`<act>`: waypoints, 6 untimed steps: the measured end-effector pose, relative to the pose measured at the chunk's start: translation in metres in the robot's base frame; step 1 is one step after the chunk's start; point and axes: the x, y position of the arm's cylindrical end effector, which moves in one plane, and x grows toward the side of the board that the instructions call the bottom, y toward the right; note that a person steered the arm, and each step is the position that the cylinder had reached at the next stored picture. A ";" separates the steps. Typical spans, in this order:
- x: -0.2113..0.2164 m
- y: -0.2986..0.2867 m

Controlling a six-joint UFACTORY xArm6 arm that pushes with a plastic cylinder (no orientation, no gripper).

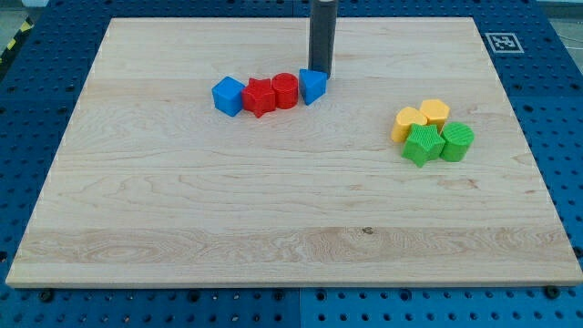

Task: Place your arm at the top left of the cube

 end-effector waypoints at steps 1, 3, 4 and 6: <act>-0.054 -0.016; -0.099 -0.137; -0.106 -0.174; -0.107 -0.201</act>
